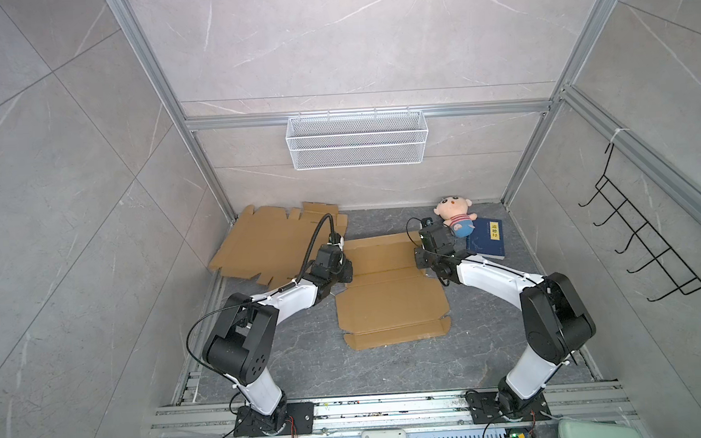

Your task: Fold the paper box

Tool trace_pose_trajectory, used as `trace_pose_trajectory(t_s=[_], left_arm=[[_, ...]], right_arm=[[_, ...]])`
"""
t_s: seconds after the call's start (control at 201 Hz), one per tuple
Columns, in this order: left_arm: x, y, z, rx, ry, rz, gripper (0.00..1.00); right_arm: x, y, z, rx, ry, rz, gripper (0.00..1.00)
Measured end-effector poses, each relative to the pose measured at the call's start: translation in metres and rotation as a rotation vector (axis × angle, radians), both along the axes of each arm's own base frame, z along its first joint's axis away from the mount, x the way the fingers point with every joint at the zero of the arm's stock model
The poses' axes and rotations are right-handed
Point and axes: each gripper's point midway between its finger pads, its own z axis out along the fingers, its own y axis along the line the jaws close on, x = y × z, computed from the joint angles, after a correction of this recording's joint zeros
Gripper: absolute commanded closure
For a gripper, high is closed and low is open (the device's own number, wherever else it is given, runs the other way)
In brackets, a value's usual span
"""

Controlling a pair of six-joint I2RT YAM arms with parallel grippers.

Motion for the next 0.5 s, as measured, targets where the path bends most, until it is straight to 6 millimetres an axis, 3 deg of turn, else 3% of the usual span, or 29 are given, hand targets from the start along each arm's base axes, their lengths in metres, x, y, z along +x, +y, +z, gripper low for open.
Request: trace_pose_trajectory(t_s=[0.294,0.388,0.498], left_arm=[[0.009,0.004,0.013,0.037,0.035,0.030,0.97],[0.008,0.004,0.014,0.048,0.057,0.030,0.98],[0.004,0.005,0.013,0.059,0.086,0.026,0.98]], right_arm=[[-0.002,-0.001,-0.011,0.022,-0.001,-0.018,0.70],[-0.003,-0.001,-0.015,0.029,0.003,-0.022,0.70],[-0.002,0.000,-0.020,0.039,0.011,-0.035,0.80]])
